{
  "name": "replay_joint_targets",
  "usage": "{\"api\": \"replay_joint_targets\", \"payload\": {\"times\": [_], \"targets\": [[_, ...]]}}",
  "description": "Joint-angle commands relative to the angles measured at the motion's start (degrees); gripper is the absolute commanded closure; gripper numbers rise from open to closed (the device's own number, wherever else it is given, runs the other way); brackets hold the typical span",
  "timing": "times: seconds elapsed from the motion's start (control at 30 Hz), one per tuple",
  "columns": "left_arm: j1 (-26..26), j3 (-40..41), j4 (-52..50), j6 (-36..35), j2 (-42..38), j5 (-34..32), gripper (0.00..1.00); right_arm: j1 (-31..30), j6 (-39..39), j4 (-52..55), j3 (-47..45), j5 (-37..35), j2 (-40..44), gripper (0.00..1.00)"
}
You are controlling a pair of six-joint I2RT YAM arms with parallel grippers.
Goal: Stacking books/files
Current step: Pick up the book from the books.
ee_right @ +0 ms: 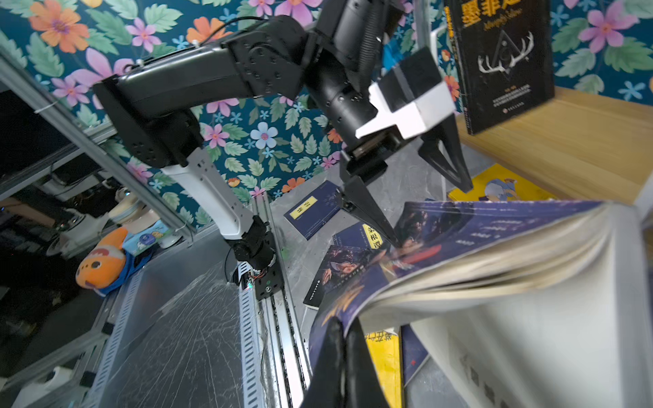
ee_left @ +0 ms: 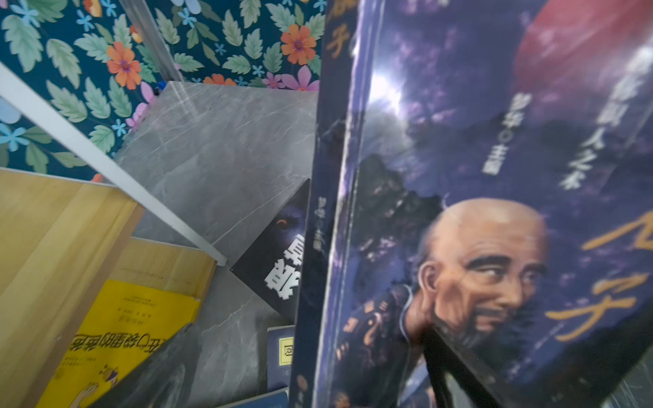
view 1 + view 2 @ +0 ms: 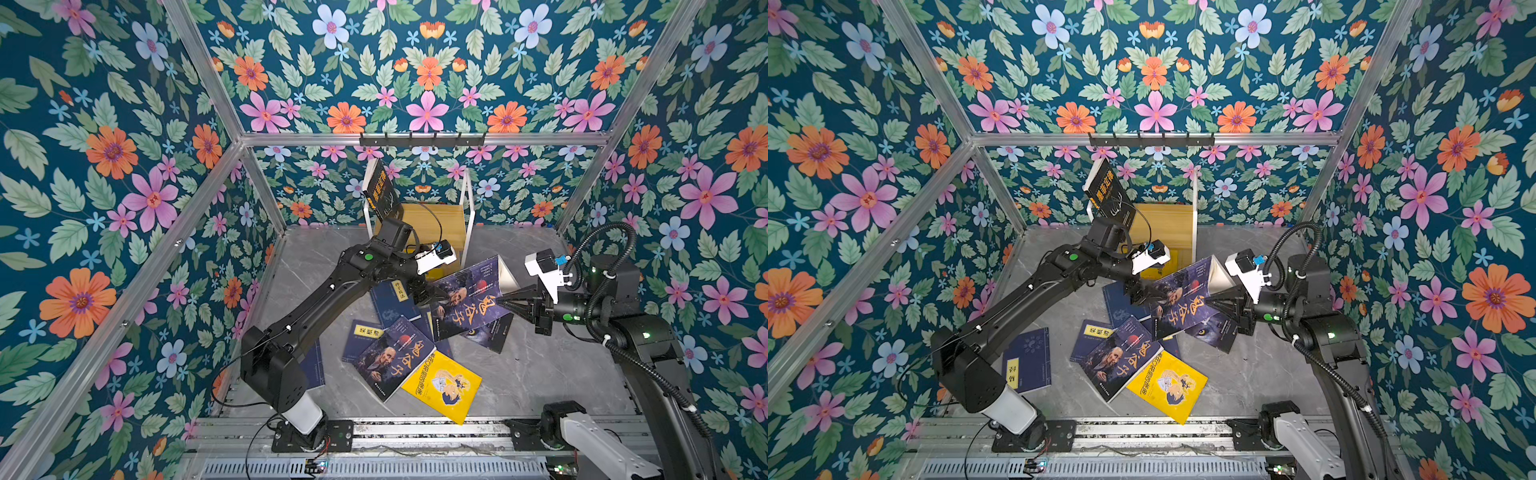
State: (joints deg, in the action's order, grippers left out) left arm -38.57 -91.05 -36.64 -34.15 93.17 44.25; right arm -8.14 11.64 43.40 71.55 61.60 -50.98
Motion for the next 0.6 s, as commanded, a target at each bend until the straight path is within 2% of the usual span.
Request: {"api": "replay_joint_targets", "payload": {"times": [0.0, 0.23, 0.43, 0.57], "targets": [[0.0, -0.1, -2.3, -4.3, 1.3, 8.5, 0.00, -0.5, 4.7, -1.8, 1.9, 5.1, -1.3, 1.00], [0.0, -3.4, -5.0, -5.7, 4.8, 18.3, 0.04, -2.7, 9.9, 2.8, 5.7, 5.9, -4.6, 1.00], [1.5, -8.3, -5.1, -6.2, 6.2, 19.5, 0.01, -3.7, 13.6, 6.5, 7.6, 5.0, -5.7, 1.00], [1.3, -7.7, -2.7, -5.8, 7.2, 21.3, 0.00, -4.3, 14.2, 7.2, 7.5, 4.4, -6.0, 1.00]]}}
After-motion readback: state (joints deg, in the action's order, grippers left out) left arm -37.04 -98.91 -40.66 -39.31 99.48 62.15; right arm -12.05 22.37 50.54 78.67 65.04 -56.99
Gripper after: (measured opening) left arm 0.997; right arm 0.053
